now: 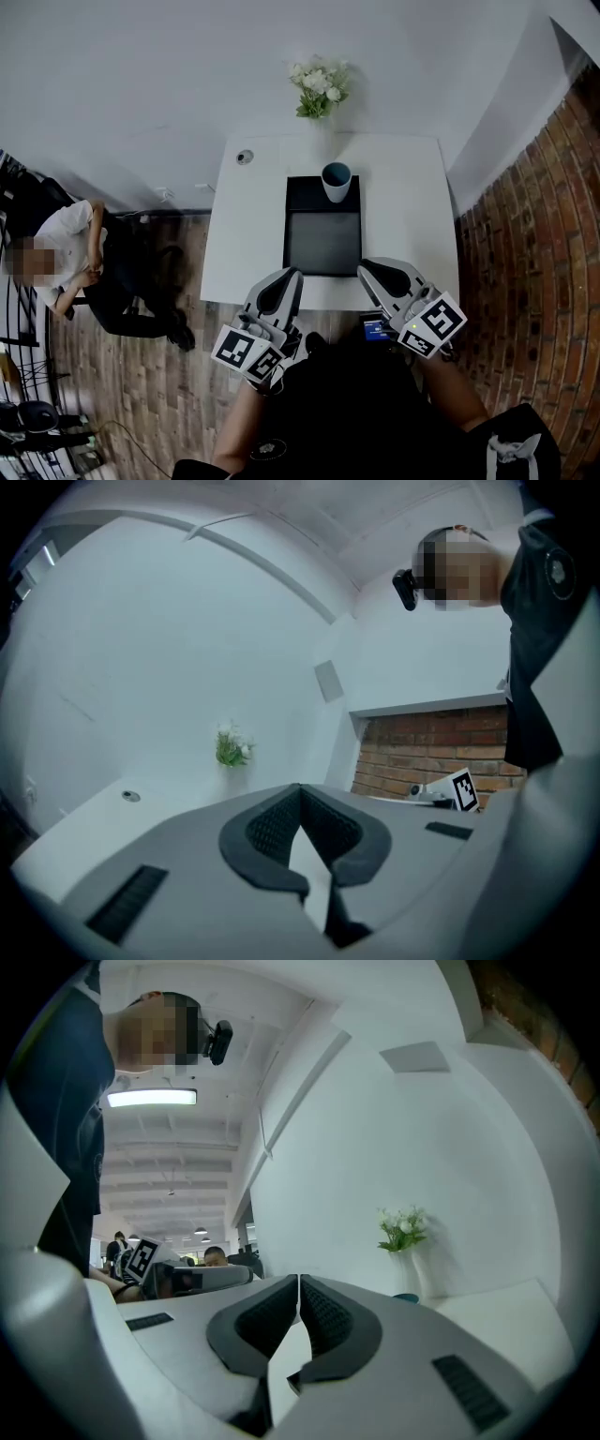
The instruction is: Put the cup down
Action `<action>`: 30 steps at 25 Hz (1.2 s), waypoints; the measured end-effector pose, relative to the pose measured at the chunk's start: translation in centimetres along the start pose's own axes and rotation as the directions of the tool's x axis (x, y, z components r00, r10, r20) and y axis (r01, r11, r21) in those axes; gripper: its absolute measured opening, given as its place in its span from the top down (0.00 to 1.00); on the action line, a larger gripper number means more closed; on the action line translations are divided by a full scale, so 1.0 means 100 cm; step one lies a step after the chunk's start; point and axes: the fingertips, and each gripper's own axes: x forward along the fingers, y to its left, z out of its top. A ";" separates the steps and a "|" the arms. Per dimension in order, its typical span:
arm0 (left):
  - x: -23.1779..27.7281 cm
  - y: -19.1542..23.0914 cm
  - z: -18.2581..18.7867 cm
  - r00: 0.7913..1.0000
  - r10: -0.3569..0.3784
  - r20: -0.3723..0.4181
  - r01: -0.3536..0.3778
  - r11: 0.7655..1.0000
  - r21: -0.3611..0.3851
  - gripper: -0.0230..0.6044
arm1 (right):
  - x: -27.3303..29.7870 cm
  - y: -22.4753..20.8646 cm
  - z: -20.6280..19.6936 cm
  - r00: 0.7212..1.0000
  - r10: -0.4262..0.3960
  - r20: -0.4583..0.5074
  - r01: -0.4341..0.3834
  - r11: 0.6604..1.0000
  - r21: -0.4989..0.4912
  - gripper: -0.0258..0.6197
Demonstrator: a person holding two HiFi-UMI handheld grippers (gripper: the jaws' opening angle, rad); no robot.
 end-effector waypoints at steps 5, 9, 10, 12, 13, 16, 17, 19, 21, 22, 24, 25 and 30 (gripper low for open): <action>0.012 0.001 0.001 0.999 0.017 -0.039 -0.015 0.999 0.047 0.95 | 0.009 -0.005 0.009 1.000 -0.011 0.002 0.011 1.000 -0.017 0.93; 0.017 0.009 -0.002 0.995 0.073 -0.068 -0.069 0.995 0.067 0.95 | 0.011 -0.012 0.006 0.999 -0.027 -0.025 0.027 1.000 -0.007 0.93; 0.017 0.010 -0.002 0.995 0.078 -0.068 -0.074 0.995 0.061 0.95 | 0.012 -0.014 0.005 0.999 -0.032 -0.027 0.032 0.999 0.002 0.93; 0.016 0.011 -0.003 0.995 0.079 -0.066 -0.077 0.996 0.045 0.95 | 0.012 -0.016 0.003 0.999 -0.040 -0.028 0.041 0.999 0.018 0.94; 0.017 0.011 -0.003 0.994 0.079 -0.069 -0.077 0.996 0.044 0.95 | 0.012 -0.018 0.003 0.999 -0.045 -0.030 0.046 0.999 0.019 0.94; 0.020 0.012 -0.004 0.994 0.075 -0.085 -0.070 0.996 0.058 0.95 | 0.013 -0.021 0.001 0.997 -0.060 -0.043 0.060 0.998 0.011 0.94; 0.020 0.012 -0.004 0.993 0.072 -0.088 -0.067 0.996 0.060 0.95 | 0.012 -0.022 0.000 0.997 -0.064 -0.047 0.065 0.998 0.010 0.94; 0.020 0.010 -0.005 0.993 0.066 -0.094 -0.060 0.996 0.063 0.95 | 0.012 -0.024 -0.002 0.996 -0.073 -0.053 0.074 0.997 0.014 0.94; 0.020 0.009 -0.007 0.993 0.062 -0.100 -0.055 0.996 0.070 0.95 | 0.012 -0.025 -0.004 0.995 -0.079 -0.059 0.080 0.997 0.022 0.94; 0.020 0.008 -0.008 0.993 0.060 -0.104 -0.052 0.996 0.073 0.95 | 0.011 -0.026 -0.006 0.995 -0.080 -0.061 0.082 0.996 0.028 0.94; 0.020 0.007 -0.010 0.993 0.055 -0.107 -0.047 0.996 0.071 0.95 | 0.011 -0.026 -0.007 0.995 -0.081 -0.065 0.084 0.996 0.039 0.94; 0.020 0.006 -0.010 0.993 0.052 -0.107 -0.045 0.997 0.068 0.95 | 0.011 -0.026 -0.007 0.994 -0.082 -0.067 0.084 0.996 0.039 0.94; 0.021 0.006 -0.011 0.993 0.048 -0.110 -0.041 0.997 0.066 0.95 | 0.012 -0.025 -0.007 0.994 -0.078 -0.071 0.080 0.996 0.025 0.94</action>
